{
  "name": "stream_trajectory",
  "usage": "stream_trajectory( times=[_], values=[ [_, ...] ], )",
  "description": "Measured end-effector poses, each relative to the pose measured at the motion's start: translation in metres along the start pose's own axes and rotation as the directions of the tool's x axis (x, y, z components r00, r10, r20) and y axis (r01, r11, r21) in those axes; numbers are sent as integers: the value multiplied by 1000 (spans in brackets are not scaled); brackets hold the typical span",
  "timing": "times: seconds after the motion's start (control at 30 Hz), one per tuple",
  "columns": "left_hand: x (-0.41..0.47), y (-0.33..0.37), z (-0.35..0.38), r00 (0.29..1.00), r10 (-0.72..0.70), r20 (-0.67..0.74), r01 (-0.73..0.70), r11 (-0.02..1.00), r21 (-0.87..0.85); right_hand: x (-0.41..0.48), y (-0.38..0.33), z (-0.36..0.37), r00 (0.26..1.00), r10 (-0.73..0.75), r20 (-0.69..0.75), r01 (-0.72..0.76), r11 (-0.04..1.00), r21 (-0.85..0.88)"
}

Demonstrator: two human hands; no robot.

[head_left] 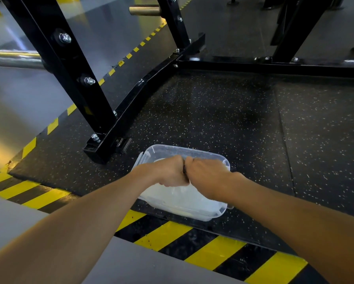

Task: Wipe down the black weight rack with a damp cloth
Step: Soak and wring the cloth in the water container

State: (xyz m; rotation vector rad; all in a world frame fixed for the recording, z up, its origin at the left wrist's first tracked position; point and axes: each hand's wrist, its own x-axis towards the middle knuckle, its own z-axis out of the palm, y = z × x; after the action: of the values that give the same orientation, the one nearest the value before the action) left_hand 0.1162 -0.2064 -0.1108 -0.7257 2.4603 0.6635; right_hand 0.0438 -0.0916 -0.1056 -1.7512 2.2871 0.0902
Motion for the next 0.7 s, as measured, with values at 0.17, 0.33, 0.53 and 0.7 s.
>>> stream_trajectory(
  times=[0.17,0.33,0.53,0.7],
  values=[
    [-7,3,-11,918,265,-296,-78,851,520,11,27,-12,922,-70,381,-324,401,857],
    [-7,11,-19,853,439,-281,-125,696,707,18,31,-15,910,-91,404,-359,313,879],
    [-5,21,-22,961,231,-153,-126,857,500,17,20,-6,969,75,234,-188,839,510],
    [7,14,-12,999,7,35,-13,986,164,12,18,0,997,27,69,-30,999,35]
  ],
)
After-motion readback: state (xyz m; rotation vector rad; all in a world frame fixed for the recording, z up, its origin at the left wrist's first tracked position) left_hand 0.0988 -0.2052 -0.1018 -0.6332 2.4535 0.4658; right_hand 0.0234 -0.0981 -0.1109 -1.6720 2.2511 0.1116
